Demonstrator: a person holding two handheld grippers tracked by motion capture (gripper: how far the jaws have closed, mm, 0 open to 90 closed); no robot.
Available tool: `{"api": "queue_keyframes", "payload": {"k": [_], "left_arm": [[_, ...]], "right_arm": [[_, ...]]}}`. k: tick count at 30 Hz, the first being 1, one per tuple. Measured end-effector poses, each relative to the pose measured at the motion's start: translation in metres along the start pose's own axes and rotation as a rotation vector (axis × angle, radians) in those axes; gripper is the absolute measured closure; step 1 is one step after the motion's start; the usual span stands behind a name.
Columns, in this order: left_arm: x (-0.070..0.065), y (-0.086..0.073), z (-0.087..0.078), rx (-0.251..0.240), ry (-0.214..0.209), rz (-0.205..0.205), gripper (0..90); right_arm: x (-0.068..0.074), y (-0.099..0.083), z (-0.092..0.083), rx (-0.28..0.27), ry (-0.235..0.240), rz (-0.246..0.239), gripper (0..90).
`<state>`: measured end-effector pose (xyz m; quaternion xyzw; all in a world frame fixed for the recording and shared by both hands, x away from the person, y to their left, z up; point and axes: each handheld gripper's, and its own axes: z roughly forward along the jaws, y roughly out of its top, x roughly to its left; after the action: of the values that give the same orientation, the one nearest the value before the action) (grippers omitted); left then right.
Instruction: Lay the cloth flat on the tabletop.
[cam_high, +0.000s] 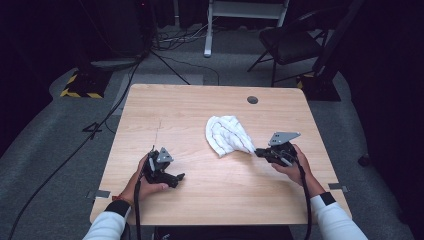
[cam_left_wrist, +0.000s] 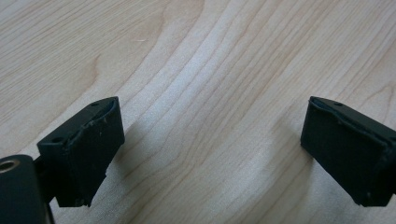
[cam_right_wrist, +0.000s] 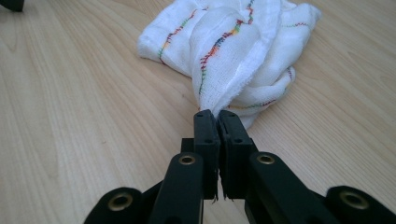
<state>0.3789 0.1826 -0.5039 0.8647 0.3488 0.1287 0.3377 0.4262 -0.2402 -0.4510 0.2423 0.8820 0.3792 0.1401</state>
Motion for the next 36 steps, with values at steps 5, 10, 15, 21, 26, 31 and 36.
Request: {"api": "queue_keyframes", "payload": {"k": [5,10,15,21,26,31,36], "left_arm": [[-0.002,0.008,0.004,0.009,-0.004,-0.002,9.7],[-0.008,0.028,0.019,0.020,-0.047,0.037,16.9],[-0.014,0.056,0.036,0.002,-0.076,0.035,17.3],[-0.030,0.089,0.058,-0.032,-0.090,0.083,20.4],[-0.037,0.110,0.079,-0.036,-0.120,0.069,19.7],[-0.040,0.118,0.099,-0.006,-0.105,0.054,25.4],[-0.035,0.120,0.100,-0.028,-0.108,0.086,48.0]], "right_arm": [[0.008,-0.003,-0.019,-0.017,-0.033,-0.026,87.6],[0.012,-0.010,-0.027,-0.007,-0.044,-0.028,87.7],[0.010,-0.018,-0.030,0.000,-0.056,-0.016,87.7],[0.007,-0.020,-0.029,0.003,-0.072,-0.010,87.6],[0.005,-0.022,-0.030,0.002,-0.077,0.003,87.5],[0.004,-0.022,-0.030,0.000,-0.078,0.001,87.5],[0.003,-0.023,-0.031,0.000,-0.081,0.003,87.5]]}}
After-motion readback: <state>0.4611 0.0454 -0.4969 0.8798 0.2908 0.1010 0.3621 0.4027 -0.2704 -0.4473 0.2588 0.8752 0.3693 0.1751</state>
